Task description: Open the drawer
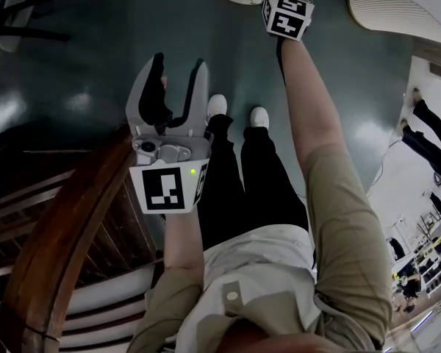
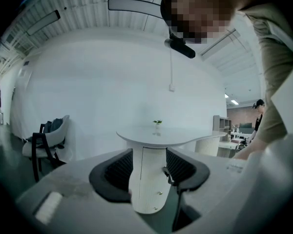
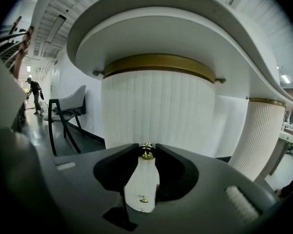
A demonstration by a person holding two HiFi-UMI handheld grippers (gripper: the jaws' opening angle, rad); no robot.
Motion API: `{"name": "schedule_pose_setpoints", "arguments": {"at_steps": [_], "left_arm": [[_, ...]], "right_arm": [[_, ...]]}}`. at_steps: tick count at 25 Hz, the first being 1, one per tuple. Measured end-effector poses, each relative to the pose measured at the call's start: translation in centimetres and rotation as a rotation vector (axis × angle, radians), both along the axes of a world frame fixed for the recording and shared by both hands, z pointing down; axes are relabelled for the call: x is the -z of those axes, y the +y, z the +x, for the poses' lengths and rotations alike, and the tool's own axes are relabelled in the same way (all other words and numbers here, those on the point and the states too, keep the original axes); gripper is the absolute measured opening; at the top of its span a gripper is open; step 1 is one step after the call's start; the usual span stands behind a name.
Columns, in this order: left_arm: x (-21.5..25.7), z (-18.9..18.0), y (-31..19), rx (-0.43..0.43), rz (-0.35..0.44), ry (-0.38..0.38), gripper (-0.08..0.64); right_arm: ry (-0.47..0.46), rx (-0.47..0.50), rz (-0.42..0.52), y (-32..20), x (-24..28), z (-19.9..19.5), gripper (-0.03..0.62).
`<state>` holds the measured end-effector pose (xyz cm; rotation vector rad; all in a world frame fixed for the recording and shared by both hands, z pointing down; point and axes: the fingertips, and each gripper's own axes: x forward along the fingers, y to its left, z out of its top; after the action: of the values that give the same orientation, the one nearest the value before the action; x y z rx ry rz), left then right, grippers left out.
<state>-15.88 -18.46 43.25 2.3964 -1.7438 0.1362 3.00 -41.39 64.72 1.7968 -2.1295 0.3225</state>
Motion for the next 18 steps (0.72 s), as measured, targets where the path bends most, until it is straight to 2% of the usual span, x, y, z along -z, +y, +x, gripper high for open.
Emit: {"name": "schedule_pose_setpoints", "arguments": {"at_steps": [18], "left_arm": [[0.19,-0.07,-0.09,0.018,-0.011,0.002,0.212]], "right_arm": [[-0.03,0.021,-0.042,0.23,-0.13,0.18,0.106]]}}
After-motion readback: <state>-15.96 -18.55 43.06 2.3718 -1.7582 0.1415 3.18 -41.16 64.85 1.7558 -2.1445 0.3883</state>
